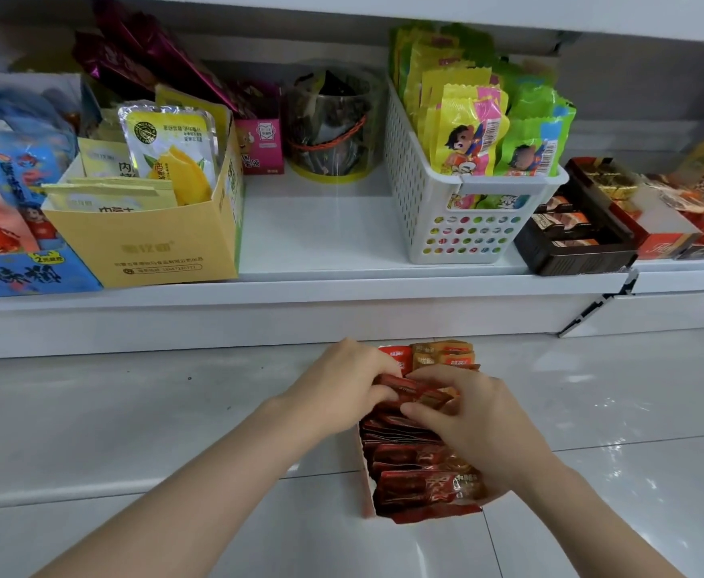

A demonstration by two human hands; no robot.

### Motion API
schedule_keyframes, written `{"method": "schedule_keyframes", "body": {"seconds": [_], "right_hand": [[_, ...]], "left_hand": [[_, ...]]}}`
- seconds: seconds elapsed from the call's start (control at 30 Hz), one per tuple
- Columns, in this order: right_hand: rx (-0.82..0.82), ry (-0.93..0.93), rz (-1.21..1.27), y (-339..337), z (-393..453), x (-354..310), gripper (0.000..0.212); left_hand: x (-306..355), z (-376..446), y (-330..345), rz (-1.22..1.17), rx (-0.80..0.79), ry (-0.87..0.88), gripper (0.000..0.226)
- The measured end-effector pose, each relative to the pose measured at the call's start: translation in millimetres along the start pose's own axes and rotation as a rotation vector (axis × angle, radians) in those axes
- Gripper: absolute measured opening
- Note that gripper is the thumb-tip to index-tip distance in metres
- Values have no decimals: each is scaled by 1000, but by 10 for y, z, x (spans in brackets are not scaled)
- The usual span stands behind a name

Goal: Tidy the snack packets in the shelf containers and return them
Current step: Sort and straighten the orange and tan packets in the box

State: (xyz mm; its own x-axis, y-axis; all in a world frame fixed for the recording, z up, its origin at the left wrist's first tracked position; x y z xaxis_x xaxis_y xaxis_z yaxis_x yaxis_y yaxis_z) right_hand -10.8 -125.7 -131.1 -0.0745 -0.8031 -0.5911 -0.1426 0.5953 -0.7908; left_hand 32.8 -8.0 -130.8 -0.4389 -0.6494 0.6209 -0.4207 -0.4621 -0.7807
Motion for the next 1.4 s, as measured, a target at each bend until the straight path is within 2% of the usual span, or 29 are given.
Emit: {"method": "schedule_keyframes", "body": {"seconds": [0.07, 0.1, 0.2, 0.23, 0.27, 0.33, 0.37, 0.4, 0.5, 0.63, 0.8, 0.9, 1.1, 1.3, 1.4], "right_hand": [[-9, -36, -57, 35, 20, -42, 13], [-23, -45, -62, 62, 31, -49, 19], [-134, -60, -67, 186, 80, -70, 31], [-178, -62, -66, 229, 98, -74, 32], [-215, -64, -64, 264, 114, -77, 33], [-263, -74, -63, 309, 139, -101, 36], [-281, -83, -61, 325, 139, -119, 38], [-295, -97, -53, 334, 128, -140, 38], [-325, -114, -12, 345, 77, -153, 37], [-356, -80, -24, 360, 40, -81, 38], [-339, -100, -34, 351, -14, -83, 38], [-348, -123, 33, 397, -96, -152, 34], [-329, -133, 94, 318, -72, -196, 34], [-342, -120, 106, 370, -34, -239, 30], [-343, -100, 62, 354, 20, -231, 29]], "left_hand": [[-84, 20, 16, -74, 26, -56, 5], [-175, 14, 35, -122, 15, -97, 6], [-434, -101, 103, -351, -92, -227, 30], [-510, -120, 52, -389, -60, -247, 38], [-571, -112, -65, -347, 28, -243, 41], [-560, -98, -301, -117, 198, -196, 25], [-507, -92, -345, -24, 224, -170, 14], [-463, -78, -338, 52, 217, -151, 13], [-431, -58, -233, 190, 198, -165, 18], [-424, -46, -194, 198, 236, -207, 21], [-353, -21, -76, 177, 183, -191, 13], [-323, -33, -51, 238, 157, -164, 23], [-186, -219, -120, 34, 274, -42, 5], [-341, -283, -146, -20, 269, -136, 12], [-366, -293, -198, -20, 316, -160, 12]]}}
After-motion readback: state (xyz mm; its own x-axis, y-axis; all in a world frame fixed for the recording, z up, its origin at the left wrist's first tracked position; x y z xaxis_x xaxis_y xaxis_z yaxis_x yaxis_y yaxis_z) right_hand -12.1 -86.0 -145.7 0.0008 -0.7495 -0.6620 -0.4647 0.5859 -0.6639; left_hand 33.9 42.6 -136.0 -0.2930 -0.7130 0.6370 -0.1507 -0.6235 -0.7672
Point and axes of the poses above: each hand's wrist, its own z-axis towards the middle knuckle, its own y-axis out of the palm, x = y × z, the point moved 10 cm from there along z, towards the middle knuckle, and after that the axes turned 1 degree about -z, right-handed, at the moved point
